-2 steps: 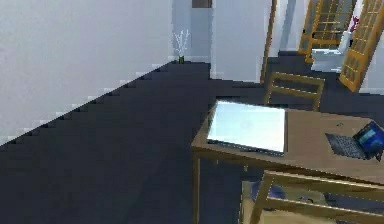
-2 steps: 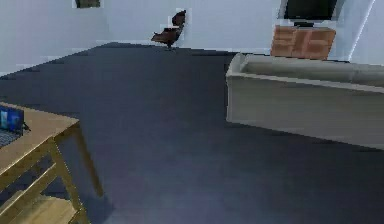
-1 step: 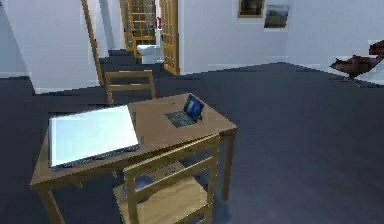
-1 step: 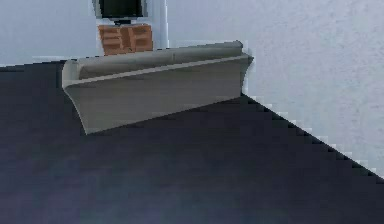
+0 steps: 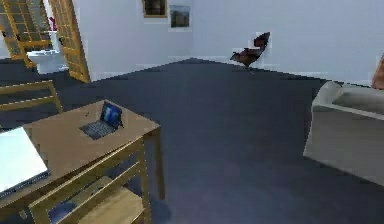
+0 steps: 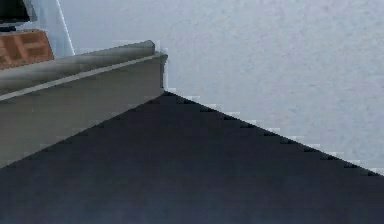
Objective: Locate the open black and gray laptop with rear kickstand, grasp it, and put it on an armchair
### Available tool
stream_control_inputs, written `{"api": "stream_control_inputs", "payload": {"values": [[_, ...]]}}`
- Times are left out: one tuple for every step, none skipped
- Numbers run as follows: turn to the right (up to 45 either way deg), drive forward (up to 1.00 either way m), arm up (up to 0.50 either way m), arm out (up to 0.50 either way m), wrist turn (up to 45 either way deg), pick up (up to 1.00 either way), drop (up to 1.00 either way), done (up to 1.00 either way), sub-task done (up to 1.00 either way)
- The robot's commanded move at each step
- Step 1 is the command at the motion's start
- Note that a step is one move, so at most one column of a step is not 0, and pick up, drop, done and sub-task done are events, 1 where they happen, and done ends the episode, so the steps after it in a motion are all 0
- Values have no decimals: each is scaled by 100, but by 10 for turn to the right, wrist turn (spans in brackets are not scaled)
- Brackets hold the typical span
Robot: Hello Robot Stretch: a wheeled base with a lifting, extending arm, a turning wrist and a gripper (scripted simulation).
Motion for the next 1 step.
{"api": "stream_control_inputs", "payload": {"values": [[0,85,0,0,0,0,0,0,0]]}}
